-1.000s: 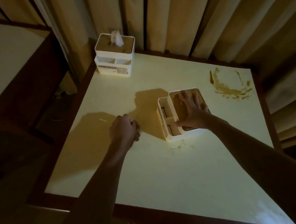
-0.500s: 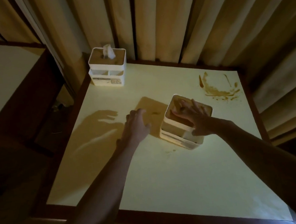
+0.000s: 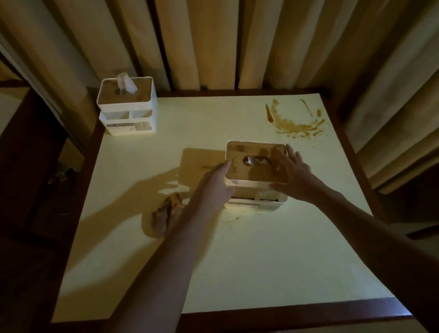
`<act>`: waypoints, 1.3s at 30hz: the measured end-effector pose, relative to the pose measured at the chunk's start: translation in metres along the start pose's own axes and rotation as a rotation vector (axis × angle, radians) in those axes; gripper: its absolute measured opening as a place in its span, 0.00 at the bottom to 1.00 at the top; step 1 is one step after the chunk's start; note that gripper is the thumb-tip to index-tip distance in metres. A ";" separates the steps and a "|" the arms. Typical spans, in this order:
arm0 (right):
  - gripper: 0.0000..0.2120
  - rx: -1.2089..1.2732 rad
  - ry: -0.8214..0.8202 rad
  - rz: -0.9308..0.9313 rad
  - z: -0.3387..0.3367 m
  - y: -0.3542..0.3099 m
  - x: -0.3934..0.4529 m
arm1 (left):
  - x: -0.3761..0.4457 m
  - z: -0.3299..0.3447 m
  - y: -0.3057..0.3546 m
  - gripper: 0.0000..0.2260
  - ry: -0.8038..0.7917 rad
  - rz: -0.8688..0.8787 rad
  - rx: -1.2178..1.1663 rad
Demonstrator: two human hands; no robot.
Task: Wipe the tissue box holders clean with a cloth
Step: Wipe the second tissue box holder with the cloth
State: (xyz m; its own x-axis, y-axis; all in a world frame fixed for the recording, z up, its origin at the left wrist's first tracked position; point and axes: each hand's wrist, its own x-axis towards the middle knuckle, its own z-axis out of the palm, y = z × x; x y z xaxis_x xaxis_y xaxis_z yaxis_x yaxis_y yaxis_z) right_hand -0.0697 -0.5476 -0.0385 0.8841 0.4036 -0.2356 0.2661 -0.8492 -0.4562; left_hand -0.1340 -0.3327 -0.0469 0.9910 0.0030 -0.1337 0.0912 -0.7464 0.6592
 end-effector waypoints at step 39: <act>0.39 0.650 -0.139 0.060 0.054 0.046 -0.038 | -0.047 0.047 -0.010 0.22 0.055 -0.342 -0.270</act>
State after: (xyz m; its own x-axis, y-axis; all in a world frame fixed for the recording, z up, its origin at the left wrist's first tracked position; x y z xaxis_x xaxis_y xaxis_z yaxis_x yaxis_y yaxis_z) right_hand -0.1116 -0.5831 -0.0967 0.8210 0.4392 -0.3647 -0.1057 -0.5108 -0.8532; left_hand -0.1861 -0.3567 -0.0825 0.9022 0.2610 -0.3433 0.4304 -0.4951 0.7547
